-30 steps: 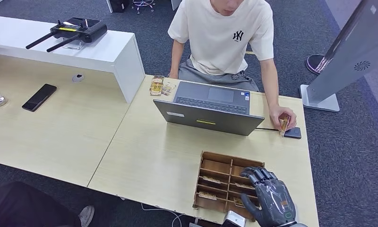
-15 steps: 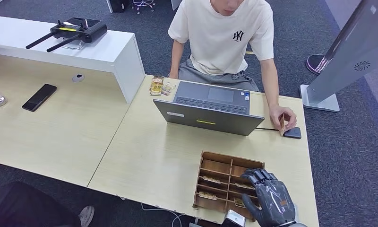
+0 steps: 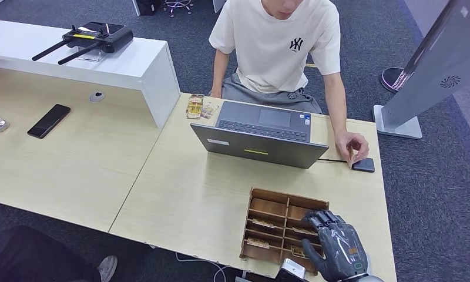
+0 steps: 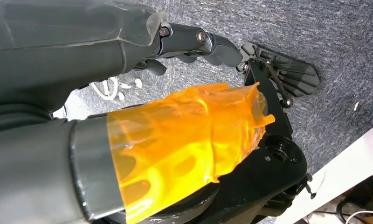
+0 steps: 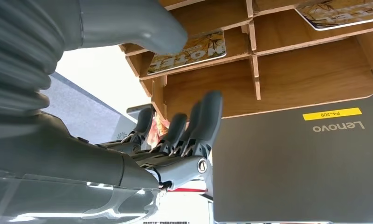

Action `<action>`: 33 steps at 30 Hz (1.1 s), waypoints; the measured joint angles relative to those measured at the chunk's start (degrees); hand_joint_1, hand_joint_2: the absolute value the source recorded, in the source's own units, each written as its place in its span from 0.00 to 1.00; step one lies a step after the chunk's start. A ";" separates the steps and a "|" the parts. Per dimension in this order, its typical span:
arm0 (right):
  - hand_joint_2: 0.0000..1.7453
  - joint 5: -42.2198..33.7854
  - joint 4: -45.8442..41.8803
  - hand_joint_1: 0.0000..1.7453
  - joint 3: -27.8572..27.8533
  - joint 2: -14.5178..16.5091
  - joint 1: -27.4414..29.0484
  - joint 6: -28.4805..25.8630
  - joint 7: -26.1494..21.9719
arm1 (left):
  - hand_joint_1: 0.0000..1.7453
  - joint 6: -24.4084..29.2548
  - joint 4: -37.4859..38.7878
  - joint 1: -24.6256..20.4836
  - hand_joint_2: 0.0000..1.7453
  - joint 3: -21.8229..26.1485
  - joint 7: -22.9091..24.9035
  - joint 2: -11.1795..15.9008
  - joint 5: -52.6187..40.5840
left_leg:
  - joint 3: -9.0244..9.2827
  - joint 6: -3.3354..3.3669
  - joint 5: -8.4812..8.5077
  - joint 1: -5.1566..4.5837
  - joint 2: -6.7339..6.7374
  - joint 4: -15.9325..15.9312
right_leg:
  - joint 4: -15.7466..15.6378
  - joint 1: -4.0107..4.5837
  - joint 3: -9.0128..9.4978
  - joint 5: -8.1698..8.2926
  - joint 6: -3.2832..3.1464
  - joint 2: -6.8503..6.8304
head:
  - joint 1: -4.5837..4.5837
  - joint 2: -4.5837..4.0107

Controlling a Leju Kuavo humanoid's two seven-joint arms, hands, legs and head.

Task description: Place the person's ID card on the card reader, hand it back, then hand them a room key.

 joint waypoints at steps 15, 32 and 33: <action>1.00 0.03 1.15 0.44 0.00 0.01 -0.01 0.55 0.06 | 0.00 0.17 0.00 0.06 0.00 -0.37 0.00 0.00 0.91 | 0.00 0.00 0.00 0.00 0.00 0.00 | 0.00 0.00 0.00 0.00 0.00 0.00 | 0.00 0.00; 1.00 0.16 1.64 0.87 -0.03 0.15 -0.06 0.73 0.55 | 0.00 0.20 0.00 0.11 0.00 -1.20 0.00 0.02 1.61 | 0.01 0.00 0.00 0.00 0.00 0.00 | 0.00 0.00 0.00 0.00 0.00 0.00 | -0.01 0.00; 1.00 0.16 1.64 0.87 -0.04 0.16 -0.06 0.73 0.55 | 0.00 0.20 0.00 0.11 0.00 -1.26 0.00 0.02 1.63 | 0.01 0.00 0.00 0.00 0.00 0.00 | 0.00 0.00 0.00 0.00 0.00 0.00 | -0.01 0.00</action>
